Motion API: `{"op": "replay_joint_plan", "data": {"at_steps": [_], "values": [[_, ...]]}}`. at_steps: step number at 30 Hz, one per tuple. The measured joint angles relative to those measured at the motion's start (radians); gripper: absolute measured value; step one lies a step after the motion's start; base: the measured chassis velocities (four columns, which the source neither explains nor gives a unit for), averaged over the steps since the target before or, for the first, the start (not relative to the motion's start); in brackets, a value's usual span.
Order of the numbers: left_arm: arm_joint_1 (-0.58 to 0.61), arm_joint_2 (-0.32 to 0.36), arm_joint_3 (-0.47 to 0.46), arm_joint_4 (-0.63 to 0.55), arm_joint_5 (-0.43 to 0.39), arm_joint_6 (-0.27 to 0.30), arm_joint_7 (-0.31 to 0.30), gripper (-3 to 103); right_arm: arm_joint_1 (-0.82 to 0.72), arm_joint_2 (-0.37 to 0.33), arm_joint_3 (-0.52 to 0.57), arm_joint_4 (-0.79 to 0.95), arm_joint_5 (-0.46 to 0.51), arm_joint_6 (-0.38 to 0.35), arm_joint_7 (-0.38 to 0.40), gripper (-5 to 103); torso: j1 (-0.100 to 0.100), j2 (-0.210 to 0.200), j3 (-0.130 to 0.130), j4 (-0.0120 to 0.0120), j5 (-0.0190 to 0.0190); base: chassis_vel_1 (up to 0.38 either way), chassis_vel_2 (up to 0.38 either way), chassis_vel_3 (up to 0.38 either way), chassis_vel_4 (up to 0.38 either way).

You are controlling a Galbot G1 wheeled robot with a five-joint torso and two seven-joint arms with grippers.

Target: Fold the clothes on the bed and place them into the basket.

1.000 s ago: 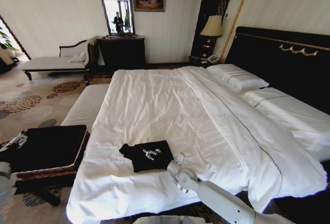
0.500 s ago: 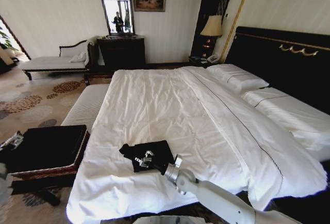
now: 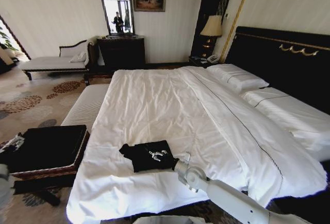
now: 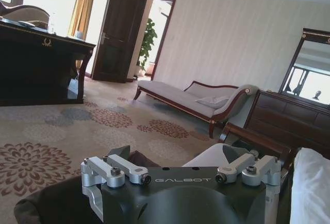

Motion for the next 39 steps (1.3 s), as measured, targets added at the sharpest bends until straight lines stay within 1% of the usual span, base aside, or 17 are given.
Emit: {"op": "replay_joint_plan", "data": {"at_steps": [5,8,10,11,13,15,16,18,20,24,25,27,29,32,34,36,39], "values": [[0.003,-0.004,0.001,0.003,0.005,-0.002,0.000,100,-0.015,0.014,-0.024,0.020,-0.008,0.003,-0.007,100,0.000,0.000,0.000,0.0001,0.0000,0.000,0.000,0.000,0.000],[0.003,-0.007,0.002,0.005,0.008,-0.003,0.000,100,-0.007,0.021,-0.049,0.033,-0.013,0.016,-0.063,100,0.000,0.000,0.000,0.0001,-0.0001,0.000,0.000,0.000,0.000],[0.003,-0.007,0.002,0.005,0.008,-0.003,0.000,100,-0.006,0.022,-0.054,0.036,-0.015,0.016,-0.074,100,0.000,0.000,0.000,0.0001,-0.0001,0.000,0.000,0.000,0.000],[0.002,-0.007,0.002,0.005,0.008,-0.003,0.000,100,-0.004,0.021,-0.064,0.040,-0.022,0.017,-0.097,100,0.000,0.000,0.000,0.0001,0.0000,0.000,0.000,0.000,0.000],[-0.001,-0.007,0.002,0.005,0.009,-0.003,-0.001,100,-0.002,0.018,-0.080,0.041,-0.058,0.031,-0.193,100,0.000,0.000,0.000,0.0000,-0.0001,0.000,0.000,0.000,0.000],[-0.001,-0.007,0.002,0.005,0.009,-0.003,-0.001,100,-0.002,0.017,-0.080,0.041,-0.065,0.035,-0.216,100,0.000,0.000,0.000,0.0000,-0.0001,0.000,0.000,0.000,0.000],[-0.002,-0.007,0.002,0.005,0.009,-0.003,-0.001,100,0.003,0.014,-0.078,0.033,-0.086,0.057,-0.298,100,0.000,0.000,0.000,0.0001,0.0000,0.000,0.000,0.000,0.000],[-0.003,-0.007,0.003,0.006,0.010,-0.003,-0.002,100,0.013,0.015,-0.063,0.023,-0.089,0.081,-0.324,100,0.000,0.000,0.000,-0.0001,0.0000,0.000,0.000,0.000,0.000],[-0.003,-0.008,0.003,0.006,0.012,-0.003,-0.002,100,0.026,0.020,-0.052,0.007,-0.087,0.091,-0.311,100,0.000,0.000,0.000,-0.0001,0.0000,0.000,0.000,0.000,0.000],[-0.005,-0.019,0.009,-0.001,0.019,-0.003,-0.002,100,0.076,0.058,-0.061,-0.063,-0.062,0.094,-0.142,100,0.000,0.000,0.000,0.0000,-0.0001,0.000,0.000,0.000,0.000],[-0.005,-0.019,0.009,-0.001,0.019,-0.003,-0.002,100,0.076,0.058,-0.061,-0.063,-0.062,0.094,-0.142,100,0.000,0.000,0.000,0.0000,-0.0001,0.000,0.000,0.000,0.000],[-0.005,-0.023,0.010,-0.006,0.022,-0.002,-0.003,100,0.105,0.096,-0.090,-0.113,-0.054,0.087,-0.092,100,0.000,0.000,0.000,0.0000,-0.0002,0.000,0.000,0.000,0.000],[-0.005,-0.025,0.010,-0.009,0.023,-0.002,-0.004,100,0.121,0.120,-0.106,-0.141,-0.054,0.085,-0.085,100,0.000,0.000,0.000,0.0000,0.0000,0.000,0.000,0.000,0.000],[0.002,-0.025,0.003,-0.014,0.023,-0.002,-0.005,100,0.174,0.204,-0.157,-0.222,-0.060,0.083,-0.081,100,0.000,0.000,0.000,0.0000,-0.0002,0.000,0.000,0.000,0.000],[0.004,-0.025,0.001,-0.014,0.023,-0.002,-0.005,100,0.184,0.220,-0.167,-0.235,-0.062,0.083,-0.082,100,0.000,0.000,0.000,0.0002,-0.0002,0.000,0.000,0.000,0.000],[0.017,-0.026,-0.007,-0.018,0.021,-0.002,-0.005,100,0.215,0.289,-0.198,-0.294,-0.078,0.082,-0.094,100,0.000,0.000,0.000,0.0002,-0.0003,0.000,0.000,0.000,0.000],[0.026,-0.029,-0.011,-0.024,0.021,-0.003,-0.004,100,0.223,0.320,-0.205,-0.315,-0.085,0.078,-0.103,100,0.000,0.000,0.000,0.0005,-0.0001,0.000,0.000,0.000,0.000]]}}
